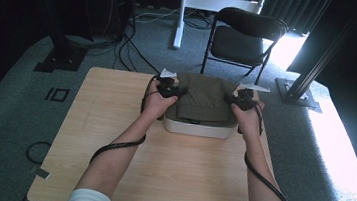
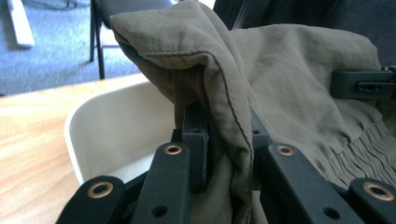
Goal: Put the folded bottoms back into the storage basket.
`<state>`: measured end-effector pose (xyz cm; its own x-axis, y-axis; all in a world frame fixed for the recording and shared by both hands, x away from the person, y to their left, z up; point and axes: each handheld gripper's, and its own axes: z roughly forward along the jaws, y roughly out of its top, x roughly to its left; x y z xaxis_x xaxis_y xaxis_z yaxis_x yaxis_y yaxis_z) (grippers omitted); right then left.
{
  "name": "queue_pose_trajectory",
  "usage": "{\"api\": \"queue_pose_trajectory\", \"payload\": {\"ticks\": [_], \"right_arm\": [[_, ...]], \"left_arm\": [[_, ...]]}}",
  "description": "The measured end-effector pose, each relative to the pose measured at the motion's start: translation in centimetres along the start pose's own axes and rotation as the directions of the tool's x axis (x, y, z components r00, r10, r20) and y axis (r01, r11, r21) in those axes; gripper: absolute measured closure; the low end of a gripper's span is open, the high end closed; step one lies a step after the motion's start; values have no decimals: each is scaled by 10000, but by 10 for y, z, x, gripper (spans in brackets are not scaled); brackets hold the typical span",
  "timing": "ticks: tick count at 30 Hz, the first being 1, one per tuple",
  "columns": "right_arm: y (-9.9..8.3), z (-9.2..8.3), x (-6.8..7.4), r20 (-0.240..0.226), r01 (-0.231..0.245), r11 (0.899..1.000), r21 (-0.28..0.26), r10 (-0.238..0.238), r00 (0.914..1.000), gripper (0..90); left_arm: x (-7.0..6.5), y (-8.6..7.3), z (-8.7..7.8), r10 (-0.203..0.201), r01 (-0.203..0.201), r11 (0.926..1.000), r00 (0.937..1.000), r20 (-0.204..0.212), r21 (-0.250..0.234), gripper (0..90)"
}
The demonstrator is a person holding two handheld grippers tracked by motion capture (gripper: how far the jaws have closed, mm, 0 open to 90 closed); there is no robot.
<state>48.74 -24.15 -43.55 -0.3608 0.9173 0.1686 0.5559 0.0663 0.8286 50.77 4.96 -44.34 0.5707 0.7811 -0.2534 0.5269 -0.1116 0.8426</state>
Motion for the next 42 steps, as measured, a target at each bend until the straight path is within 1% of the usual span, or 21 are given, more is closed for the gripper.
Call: {"api": "queue_pose_trajectory", "payload": {"ticks": [4,5,6,9,11,12,16,17,18,21,23,24,25,27,30,32,33,34,37,40,42], "right_arm": [[-5,12,-1,148,29,9992,409,-35,9999,812],[-7,15,-1,221,28,9986,520,-39,9997,812],[-10,20,-1,291,-29,9977,677,9,9996,812],[-13,27,-2,399,-88,9958,908,52,9992,812],[-14,30,-2,418,-88,9954,956,48,9991,812],[-17,34,-2,435,-244,9930,1152,194,9989,811],[-20,39,-4,512,-278,9905,1349,210,9985,810],[-20,41,-3,547,-299,9892,1437,223,9983,810],[-21,45,-2,690,-326,9868,1588,218,9974,810],[-21,50,0,983,-412,9799,1951,223,9949,810],[-20,51,1,1099,-296,9783,2048,71,9939,810],[-20,55,4,1269,-181,9763,2156,-96,9919,807],[-20,57,4,1292,-220,9729,2300,-81,9916,806],[-21,60,5,1431,-284,9669,2534,-85,9897,803],[-21,61,6,1556,-238,9645,2630,-181,9877,757],[-22,61,6,1651,-260,9672,2528,-167,9861,705],[-22,61,6,1652,-109,9686,2483,-312,9858,677],[-22,60,6,1648,-127,9698,2437,-285,9859,657],[-21,56,4,1762,-206,9784,2056,-164,9842,629],[-17,50,3,1661,-250,9867,1604,-20,9861,558],[-13,46,4,1455,-274,9923,1204,97,9893,487]], "left_arm": [[3,-3,9,-111,121,9985,9997,-201,529,792],[3,-3,9,-111,121,9985,9997,-201,529,792],[3,-6,14,-28,58,9970,9993,-384,772,791],[2,-10,20,-10,61,9944,9989,-479,1059,791],[2,-10,20,-10,61,9944,9989,-479,1059,791],[2,-13,26,38,62,9903,9974,-713,1385,790],[2,-15,30,60,95,9861,9957,-928,1657,790],[2,-15,30,60,95,9861,9957,-928,1657,790],[1,-18,34,173,28,9831,9940,-1084,1830,790],[-1,-21,39,282,-40,9779,9932,-1126,2092,790],[-1,-21,39,282,-40,9779,9932,-1126,2092,790],[-3,-22,42,452,-94,9708,9885,-1445,2395,790],[-3,-22,42,502,-115,9688,9873,-1507,2476,790],[-4,-22,43,520,-114,9681,9863,-1565,2501,786],[-3,-22,43,400,-21,9683,9884,-1467,2496,751],[-1,-21,43,290,2,9712,9925,-1189,2381,692],[-1,-21,42,333,-81,9722,9940,-1038,2340,668],[-2,-21,42,361,-137,9734,9949,-941,2286,633],[-3,-21,40,688,-494,9776,9936,-891,2048,554],[-4,-17,36,841,-651,9807,9917,-974,1842,439],[-6,-13,33,968,-819,9849,9910,-924,1528,382]]}}
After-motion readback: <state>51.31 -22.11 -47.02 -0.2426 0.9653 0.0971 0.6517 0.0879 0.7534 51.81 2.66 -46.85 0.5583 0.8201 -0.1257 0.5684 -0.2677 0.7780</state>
